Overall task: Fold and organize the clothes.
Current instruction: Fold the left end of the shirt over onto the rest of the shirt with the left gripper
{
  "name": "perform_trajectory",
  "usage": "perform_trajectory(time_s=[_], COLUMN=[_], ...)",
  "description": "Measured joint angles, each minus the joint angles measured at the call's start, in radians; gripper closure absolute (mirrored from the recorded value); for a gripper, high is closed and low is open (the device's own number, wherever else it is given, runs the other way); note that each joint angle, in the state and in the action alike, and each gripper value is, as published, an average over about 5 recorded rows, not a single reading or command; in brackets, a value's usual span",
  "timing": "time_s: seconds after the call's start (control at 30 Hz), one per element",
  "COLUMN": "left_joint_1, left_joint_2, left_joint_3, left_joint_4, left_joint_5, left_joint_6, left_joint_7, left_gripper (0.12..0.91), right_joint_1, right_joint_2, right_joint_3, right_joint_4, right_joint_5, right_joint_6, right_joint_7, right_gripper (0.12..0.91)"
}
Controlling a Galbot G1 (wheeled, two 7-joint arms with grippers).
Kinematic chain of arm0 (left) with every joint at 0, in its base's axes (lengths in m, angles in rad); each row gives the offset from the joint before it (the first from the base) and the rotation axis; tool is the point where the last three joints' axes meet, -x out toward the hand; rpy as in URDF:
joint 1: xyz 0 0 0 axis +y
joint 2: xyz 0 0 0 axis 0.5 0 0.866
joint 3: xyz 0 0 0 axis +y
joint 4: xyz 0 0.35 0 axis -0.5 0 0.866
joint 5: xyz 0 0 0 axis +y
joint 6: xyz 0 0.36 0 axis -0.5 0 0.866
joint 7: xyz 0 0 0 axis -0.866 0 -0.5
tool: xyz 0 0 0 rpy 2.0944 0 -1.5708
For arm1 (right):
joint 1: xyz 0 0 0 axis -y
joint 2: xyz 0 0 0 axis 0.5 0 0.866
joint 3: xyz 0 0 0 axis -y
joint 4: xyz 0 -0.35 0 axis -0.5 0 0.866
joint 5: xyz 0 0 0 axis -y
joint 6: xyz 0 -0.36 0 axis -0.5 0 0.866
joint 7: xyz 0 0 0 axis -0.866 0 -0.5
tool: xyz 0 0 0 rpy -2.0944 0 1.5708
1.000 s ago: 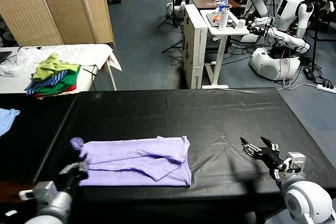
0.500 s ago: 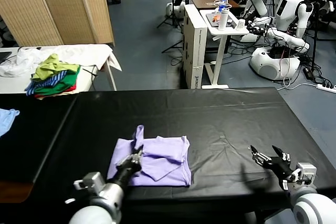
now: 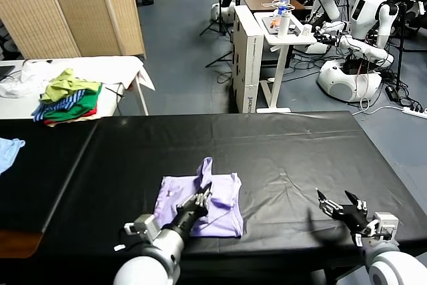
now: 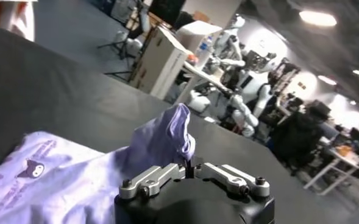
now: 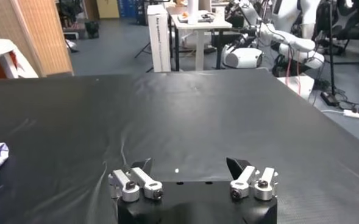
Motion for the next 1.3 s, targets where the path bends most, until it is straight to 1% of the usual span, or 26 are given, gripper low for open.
perform_trajectory(time_s=[0.37, 0.5, 0.57, 0.63, 0.67, 0.77, 0.8, 0.87, 0.9, 0.93, 1.0, 1.03, 1.1, 1.2, 1.3], left_joint_1=[-0.02, -0.019, -0.017, -0.013, -0.012, -0.01, -0.01, -0.011, -0.012, -0.012, -0.012, -0.012, -0.009, 0.0, 0.014], left_joint_2=[-0.022, -0.037, -0.047, -0.058, -0.063, -0.083, -0.091, -0.106, -0.111, -0.114, -0.113, -0.109, -0.093, -0.053, -0.01], left_joint_3=[0.005, 0.012, 0.016, 0.021, 0.025, 0.034, 0.036, 0.038, 0.037, 0.033, 0.021, 0.011, -0.015, -0.065, -0.121], left_joint_4=[0.048, 0.069, 0.082, 0.094, 0.099, 0.11, 0.111, 0.109, 0.106, 0.101, 0.088, 0.08, 0.062, 0.045, 0.043], left_joint_5=[0.023, 0.061, 0.076, 0.083, 0.083, 0.074, 0.07, 0.061, 0.059, 0.061, 0.076, 0.089, 0.121, 0.172, 0.207], left_joint_6=[-0.008, -0.014, -0.018, -0.021, -0.022, -0.024, -0.025, -0.025, -0.025, -0.026, -0.029, -0.033, -0.045, -0.073, -0.095], left_joint_7=[0.012, 0.03, 0.037, 0.04, 0.041, 0.041, 0.041, 0.043, 0.045, 0.047, 0.056, 0.061, 0.071, 0.08, 0.085], left_gripper=[0.856, 0.856, 0.834, 0.774, 0.725, 0.554, 0.478, 0.364, 0.293, 0.241, 0.164, 0.143, 0.128, 0.124, 0.123], right_joint_1=[0.005, 0.007, 0.007, 0.007, 0.008, 0.012, 0.014, 0.018, 0.02, 0.024, 0.035, 0.043, 0.065, 0.111, 0.164], right_joint_2=[0.001, -0.007, -0.014, -0.024, -0.03, -0.051, -0.059, -0.076, -0.085, -0.093, -0.112, -0.121, -0.138, -0.158, -0.164], right_joint_3=[-0.016, -0.028, -0.037, -0.047, -0.052, -0.071, -0.079, -0.097, -0.107, -0.119, -0.148, -0.166, -0.21, -0.292, -0.381], right_joint_4=[-0.006, -0.001, 0.004, 0.008, 0.011, 0.018, 0.022, 0.03, 0.035, 0.041, 0.052, 0.057, 0.066, 0.075, 0.075], right_joint_5=[-0.013, -0.015, -0.015, -0.015, -0.014, -0.005, 0.001, 0.017, 0.024, 0.03, 0.039, 0.042, 0.047, 0.051, 0.064], right_joint_6=[-0.001, -0.002, -0.002, -0.002, -0.002, -0.003, -0.003, -0.004, -0.005, -0.005, -0.006, -0.007, -0.009, -0.011, -0.016], right_joint_7=[-0.001, -0.017, -0.031, -0.044, -0.049, -0.058, -0.059, -0.059, -0.06, -0.062, -0.065, -0.067, -0.069, -0.068, -0.059], right_gripper=[0.118, 0.118, 0.118, 0.118, 0.118, 0.118, 0.118, 0.118, 0.118, 0.118, 0.118, 0.118, 0.118, 0.118, 0.118])
